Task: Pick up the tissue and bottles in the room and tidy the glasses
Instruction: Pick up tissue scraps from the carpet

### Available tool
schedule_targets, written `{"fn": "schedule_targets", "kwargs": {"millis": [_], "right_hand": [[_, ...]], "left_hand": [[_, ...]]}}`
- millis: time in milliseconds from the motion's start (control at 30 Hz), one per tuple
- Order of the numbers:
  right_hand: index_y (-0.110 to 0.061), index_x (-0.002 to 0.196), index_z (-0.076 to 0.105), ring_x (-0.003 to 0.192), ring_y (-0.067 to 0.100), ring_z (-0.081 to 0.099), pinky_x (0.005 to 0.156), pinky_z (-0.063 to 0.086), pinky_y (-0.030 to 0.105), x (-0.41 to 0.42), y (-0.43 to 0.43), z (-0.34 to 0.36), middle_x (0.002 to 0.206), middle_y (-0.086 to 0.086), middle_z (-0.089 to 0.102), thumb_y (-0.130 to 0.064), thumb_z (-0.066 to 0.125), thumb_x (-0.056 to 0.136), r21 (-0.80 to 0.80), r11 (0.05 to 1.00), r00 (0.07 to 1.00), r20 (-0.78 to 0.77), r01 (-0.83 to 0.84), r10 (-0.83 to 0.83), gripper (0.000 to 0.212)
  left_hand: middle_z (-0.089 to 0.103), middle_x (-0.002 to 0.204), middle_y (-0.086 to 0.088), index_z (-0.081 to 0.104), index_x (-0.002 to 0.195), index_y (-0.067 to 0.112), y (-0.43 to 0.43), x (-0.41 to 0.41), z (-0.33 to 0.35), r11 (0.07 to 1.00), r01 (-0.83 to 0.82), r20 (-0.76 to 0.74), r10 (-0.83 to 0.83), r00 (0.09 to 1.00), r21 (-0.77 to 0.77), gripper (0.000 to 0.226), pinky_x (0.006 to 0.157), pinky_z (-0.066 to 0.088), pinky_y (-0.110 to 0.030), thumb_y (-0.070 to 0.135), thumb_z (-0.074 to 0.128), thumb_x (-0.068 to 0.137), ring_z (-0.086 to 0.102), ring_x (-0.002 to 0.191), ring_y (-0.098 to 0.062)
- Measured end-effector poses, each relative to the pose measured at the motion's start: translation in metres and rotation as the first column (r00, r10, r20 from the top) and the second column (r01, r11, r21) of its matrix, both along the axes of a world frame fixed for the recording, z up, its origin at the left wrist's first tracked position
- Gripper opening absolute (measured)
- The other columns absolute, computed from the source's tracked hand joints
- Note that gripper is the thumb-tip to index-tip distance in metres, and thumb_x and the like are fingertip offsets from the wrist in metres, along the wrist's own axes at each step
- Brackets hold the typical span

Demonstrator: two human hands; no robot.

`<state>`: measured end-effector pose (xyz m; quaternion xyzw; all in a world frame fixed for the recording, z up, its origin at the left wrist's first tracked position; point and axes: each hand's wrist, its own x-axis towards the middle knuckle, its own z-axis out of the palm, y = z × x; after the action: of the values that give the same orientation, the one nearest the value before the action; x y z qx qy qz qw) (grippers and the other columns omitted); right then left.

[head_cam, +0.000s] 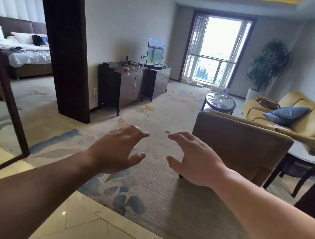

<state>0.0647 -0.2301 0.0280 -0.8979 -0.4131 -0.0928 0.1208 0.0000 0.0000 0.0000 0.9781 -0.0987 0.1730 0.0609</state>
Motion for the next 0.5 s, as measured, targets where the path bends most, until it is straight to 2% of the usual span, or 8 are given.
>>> {"fn": "schedule_targets", "kwargs": {"millis": [133,367,500], "right_hand": [[-0.028,0.146,0.030,0.134,0.015,0.037,0.107,0.037,0.034,0.061,0.015,-0.010,0.149,-0.008,0.036,-0.053,0.051,0.088,-0.004,1.000,0.999,-0.029,0.021,-0.021,0.067],[-0.026,0.146,0.030,0.135,0.015,0.036,0.110,0.035,0.035,0.192,0.041,-0.019,0.150,-0.006,0.035,-0.051,0.050,0.089,0.050,0.999,0.997,-0.071,0.012,-0.009,0.065],[-0.025,0.146,0.031,0.133,0.015,0.038,0.108,0.037,0.034,0.255,0.070,-0.027,0.149,-0.006,0.036,-0.051,0.050,0.090,0.051,0.999,0.996,-0.088,-0.016,0.021,0.064]], "left_hand": [[0.039,0.147,-0.001,0.029,0.144,0.027,0.010,0.059,-0.008,0.999,-0.030,-0.004,0.030,1.000,0.036,0.066,0.107,0.036,-0.040,0.057,0.042,0.086,0.037,0.135,-0.018],[0.036,0.150,0.002,0.029,0.144,0.028,0.026,0.188,-0.014,0.990,-0.093,-0.066,0.086,0.994,-0.109,0.063,0.106,0.038,-0.037,0.053,0.049,0.090,0.036,0.135,-0.016],[0.034,0.151,0.005,0.029,0.144,0.030,0.046,0.243,-0.017,0.987,-0.104,-0.079,0.094,0.992,-0.124,0.062,0.106,0.035,-0.034,0.052,0.051,0.090,0.034,0.136,-0.014]]}}
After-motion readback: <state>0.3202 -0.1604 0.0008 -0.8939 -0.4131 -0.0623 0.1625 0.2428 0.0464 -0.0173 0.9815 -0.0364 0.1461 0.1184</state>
